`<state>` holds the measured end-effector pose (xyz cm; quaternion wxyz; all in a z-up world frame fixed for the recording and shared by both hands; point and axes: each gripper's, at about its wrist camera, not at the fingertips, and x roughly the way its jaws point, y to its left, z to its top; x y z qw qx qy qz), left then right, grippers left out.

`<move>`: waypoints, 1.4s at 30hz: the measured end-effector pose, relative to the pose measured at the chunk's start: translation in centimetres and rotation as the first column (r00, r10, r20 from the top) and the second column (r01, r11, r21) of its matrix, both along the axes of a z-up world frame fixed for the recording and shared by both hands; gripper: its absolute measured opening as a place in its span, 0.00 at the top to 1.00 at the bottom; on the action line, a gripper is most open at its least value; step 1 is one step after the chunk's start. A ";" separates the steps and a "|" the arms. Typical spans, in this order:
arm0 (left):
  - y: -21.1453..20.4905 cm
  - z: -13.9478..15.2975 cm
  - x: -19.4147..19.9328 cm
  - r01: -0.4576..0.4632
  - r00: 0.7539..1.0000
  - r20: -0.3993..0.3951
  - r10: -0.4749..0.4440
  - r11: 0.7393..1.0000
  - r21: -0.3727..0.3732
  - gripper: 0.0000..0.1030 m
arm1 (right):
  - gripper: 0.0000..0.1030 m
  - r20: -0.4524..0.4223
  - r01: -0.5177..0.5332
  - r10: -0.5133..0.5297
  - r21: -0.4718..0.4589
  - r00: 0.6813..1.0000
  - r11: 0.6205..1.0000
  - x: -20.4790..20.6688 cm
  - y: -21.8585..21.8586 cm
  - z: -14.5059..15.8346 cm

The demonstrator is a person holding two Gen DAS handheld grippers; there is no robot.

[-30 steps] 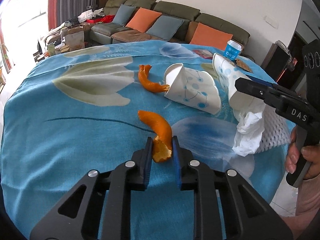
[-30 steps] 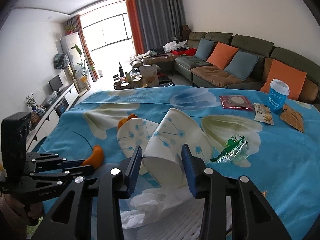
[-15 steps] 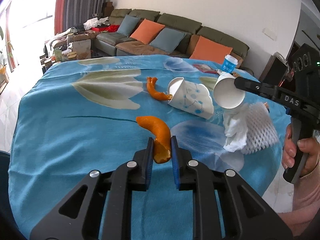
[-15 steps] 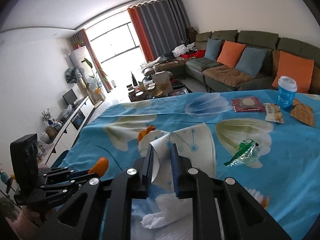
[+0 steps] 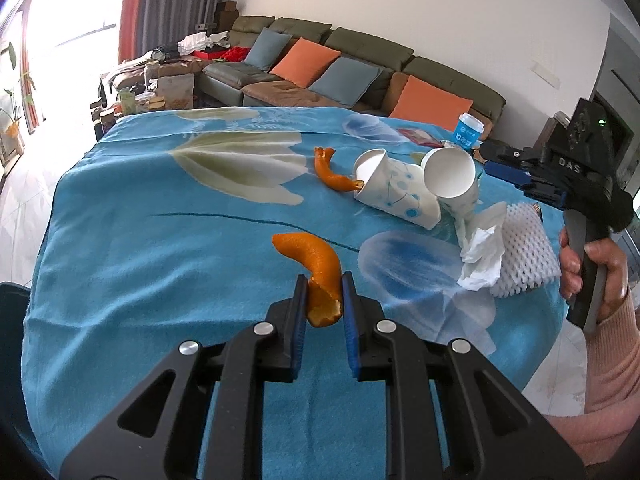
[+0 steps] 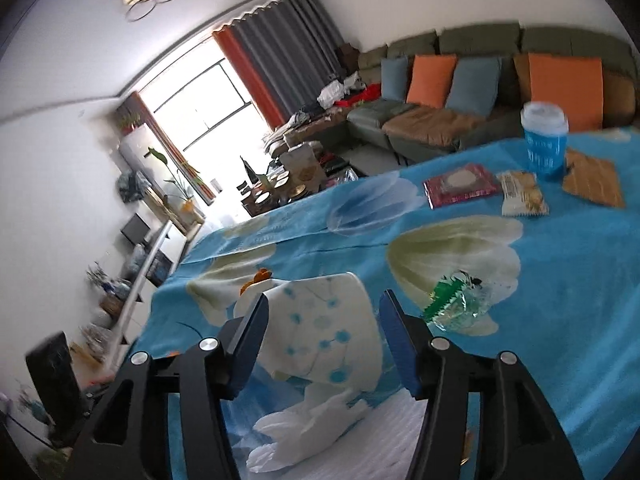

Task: Collect trash
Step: 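Lift the orange peel with the left gripper while the right lifts the paper cup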

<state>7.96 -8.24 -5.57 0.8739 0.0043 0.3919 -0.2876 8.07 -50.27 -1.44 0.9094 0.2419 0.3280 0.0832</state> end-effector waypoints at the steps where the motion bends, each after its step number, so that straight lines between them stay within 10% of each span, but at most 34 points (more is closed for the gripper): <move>1: 0.0 0.0 0.0 -0.001 1.000 -0.002 0.001 1.000 0.001 0.84 | 0.54 -0.020 -0.011 0.011 0.021 1.000 1.000 0.4 -0.5 -0.4; 12: -0.2 -0.7 0.2 -0.011 0.999 -0.031 0.011 1.000 0.011 0.83 | 0.44 -0.116 -0.121 0.154 0.254 0.981 0.960 3.1 -1.2 -4.7; 15: 0.1 -0.8 0.3 -0.021 0.999 -0.037 0.021 1.000 0.014 0.83 | 0.67 -0.095 -0.153 0.183 0.261 0.978 0.953 2.9 -1.0 -4.7; 22: 0.8 -0.8 0.3 -0.042 0.998 -0.037 0.043 0.999 0.007 0.83 | 0.91 -0.016 -0.219 0.224 0.158 0.975 0.963 1.7 0.2 -2.2; 42: 4.9 -0.8 -0.9 -0.115 0.993 -0.032 0.114 0.993 -0.028 0.83 | 0.88 -0.096 -0.442 0.432 -0.158 0.897 0.883 1.5 8.7 0.0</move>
